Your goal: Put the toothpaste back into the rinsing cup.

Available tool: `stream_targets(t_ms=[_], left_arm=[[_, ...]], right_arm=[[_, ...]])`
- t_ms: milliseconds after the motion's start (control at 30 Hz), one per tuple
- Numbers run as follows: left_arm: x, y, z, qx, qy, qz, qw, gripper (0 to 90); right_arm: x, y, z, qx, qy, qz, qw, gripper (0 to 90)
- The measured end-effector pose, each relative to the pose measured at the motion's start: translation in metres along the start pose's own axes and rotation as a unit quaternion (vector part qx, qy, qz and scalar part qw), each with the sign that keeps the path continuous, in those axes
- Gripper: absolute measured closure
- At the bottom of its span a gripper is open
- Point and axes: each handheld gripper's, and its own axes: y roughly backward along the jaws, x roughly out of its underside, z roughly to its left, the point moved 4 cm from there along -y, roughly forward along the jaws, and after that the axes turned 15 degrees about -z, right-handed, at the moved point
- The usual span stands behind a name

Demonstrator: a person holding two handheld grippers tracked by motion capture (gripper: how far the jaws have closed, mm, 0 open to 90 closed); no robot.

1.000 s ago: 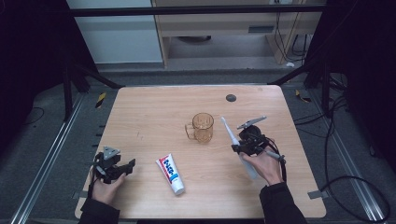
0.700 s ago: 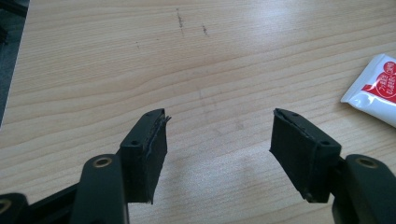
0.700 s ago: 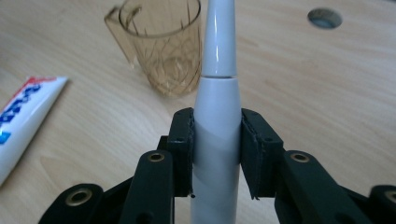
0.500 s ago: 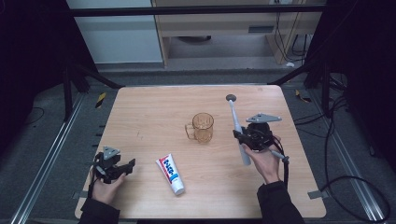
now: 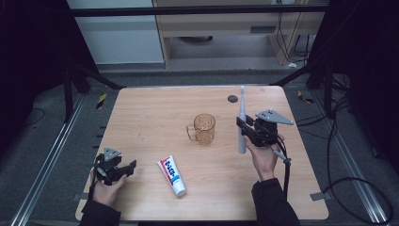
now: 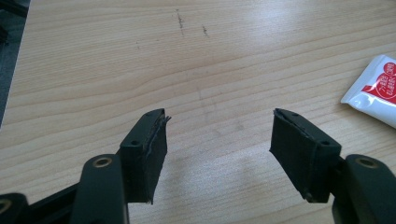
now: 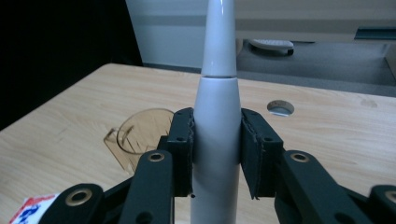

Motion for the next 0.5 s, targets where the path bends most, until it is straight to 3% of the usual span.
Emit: stream_targets(t_ms=[233, 500], left_arm=[[0.0, 0.0, 0.0, -0.001, 0.0, 0.001, 1.0, 35.4], [0.0, 0.0, 0.001, -0.002, 0.0, -0.001, 1.0, 35.3]], right_arm=[[-0.005, -0.006, 0.003, 0.012, -0.016, -0.037, 0.9991, 67.2], [-0.01, -0.015, 0.009, 0.023, -0.019, -0.06, 0.9977, 67.2]])
